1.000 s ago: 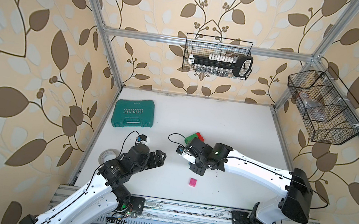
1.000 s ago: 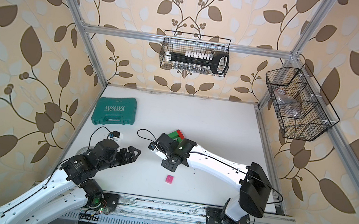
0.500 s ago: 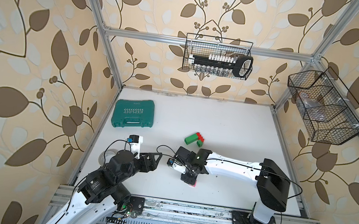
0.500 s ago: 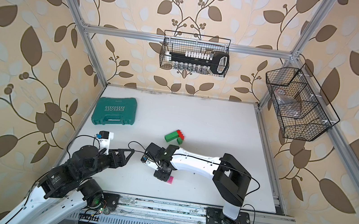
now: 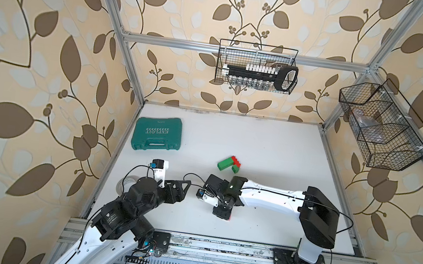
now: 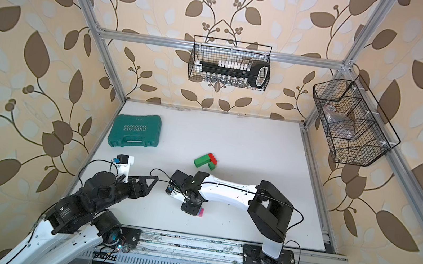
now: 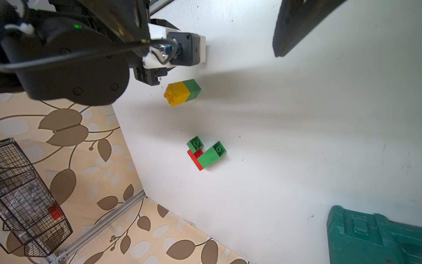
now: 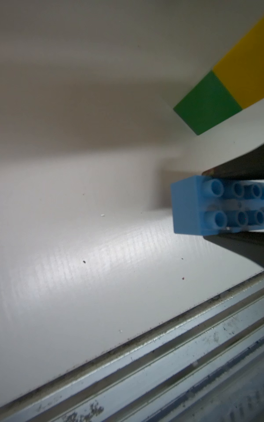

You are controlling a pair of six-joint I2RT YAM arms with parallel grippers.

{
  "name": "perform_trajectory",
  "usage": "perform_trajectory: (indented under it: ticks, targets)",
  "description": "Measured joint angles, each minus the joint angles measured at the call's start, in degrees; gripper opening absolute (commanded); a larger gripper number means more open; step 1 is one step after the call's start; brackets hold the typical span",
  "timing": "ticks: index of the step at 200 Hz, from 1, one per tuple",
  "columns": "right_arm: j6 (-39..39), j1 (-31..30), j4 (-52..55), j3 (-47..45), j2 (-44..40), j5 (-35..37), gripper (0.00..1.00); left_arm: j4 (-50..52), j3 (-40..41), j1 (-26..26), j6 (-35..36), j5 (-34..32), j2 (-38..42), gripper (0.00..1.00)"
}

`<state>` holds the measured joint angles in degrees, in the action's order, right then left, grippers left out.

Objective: Assemble the letter r with lego
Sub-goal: Assemble the lego brick with the lego brick.

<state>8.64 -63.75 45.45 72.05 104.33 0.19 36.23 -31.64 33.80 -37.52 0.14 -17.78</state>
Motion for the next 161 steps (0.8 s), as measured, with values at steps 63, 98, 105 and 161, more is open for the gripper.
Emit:
perform_trajectory:
  ticks: [63, 98, 105, 161]
  targets:
    - [1.03, 0.0, -2.58, -1.09, -0.33, -0.9, 0.0, 0.02, 0.0, 0.0, 0.0, -0.02, 0.02, 0.86]
    - [1.99, 0.0, -6.86, -4.22, -1.53, -1.25, 0.0, 0.02, 0.0, 0.0, 0.0, -0.07, 0.04, 0.86]
    - [2.16, 0.0, -7.8, -4.87, -1.75, -1.27, 0.0, 0.02, 0.0, 0.0, 0.0, -0.07, 0.04, 0.86]
    - [0.94, 0.17, -14.36, -7.58, -2.03, -1.09, 0.0, 0.02, 0.0, 0.0, 0.0, -0.09, -0.07, 0.86]
